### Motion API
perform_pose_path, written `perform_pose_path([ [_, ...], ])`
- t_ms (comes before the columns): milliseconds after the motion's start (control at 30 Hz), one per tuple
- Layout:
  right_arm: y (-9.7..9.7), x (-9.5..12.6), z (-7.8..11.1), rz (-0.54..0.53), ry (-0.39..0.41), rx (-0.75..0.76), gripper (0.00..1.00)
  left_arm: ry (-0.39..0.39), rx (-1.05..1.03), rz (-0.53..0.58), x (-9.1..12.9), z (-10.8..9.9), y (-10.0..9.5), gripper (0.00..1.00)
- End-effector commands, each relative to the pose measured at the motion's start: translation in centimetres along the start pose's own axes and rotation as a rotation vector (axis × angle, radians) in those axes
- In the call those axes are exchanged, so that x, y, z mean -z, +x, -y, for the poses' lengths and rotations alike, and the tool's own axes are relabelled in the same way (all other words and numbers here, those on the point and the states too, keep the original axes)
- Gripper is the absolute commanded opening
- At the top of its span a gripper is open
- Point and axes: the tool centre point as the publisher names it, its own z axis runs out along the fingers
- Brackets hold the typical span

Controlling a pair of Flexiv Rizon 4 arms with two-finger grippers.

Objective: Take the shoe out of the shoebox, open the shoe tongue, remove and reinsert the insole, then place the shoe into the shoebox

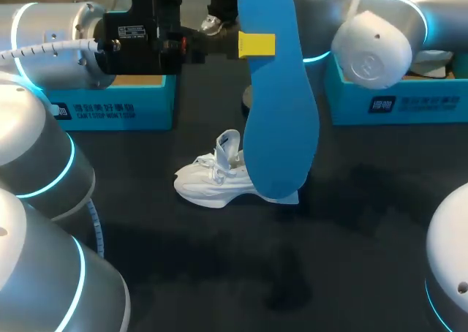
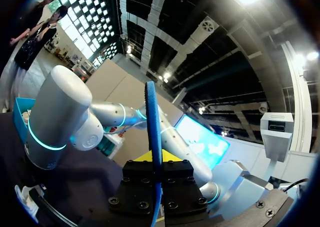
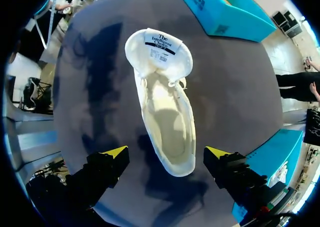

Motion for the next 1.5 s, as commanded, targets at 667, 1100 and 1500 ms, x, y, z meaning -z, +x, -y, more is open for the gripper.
perform_pose_path([
  [667, -0.3, -0.8, 0.2, 0.005, -0.001, 0.034, 1.00, 0.001, 0.000, 0.001, 0.0, -0.1, 0.0, 0.00],
  [1100, -0.3, -0.8, 0.2, 0.005, -0.001, 0.034, 1.00, 0.001, 0.000, 0.001, 0.0, -0.1, 0.0, 0.00],
  [1500, -3.9, -3.5, -3.0, 0.021, -0.045, 0.036, 1.00, 0.001, 0.000, 0.001, 0.0, -0.1, 0.0, 0.00],
])
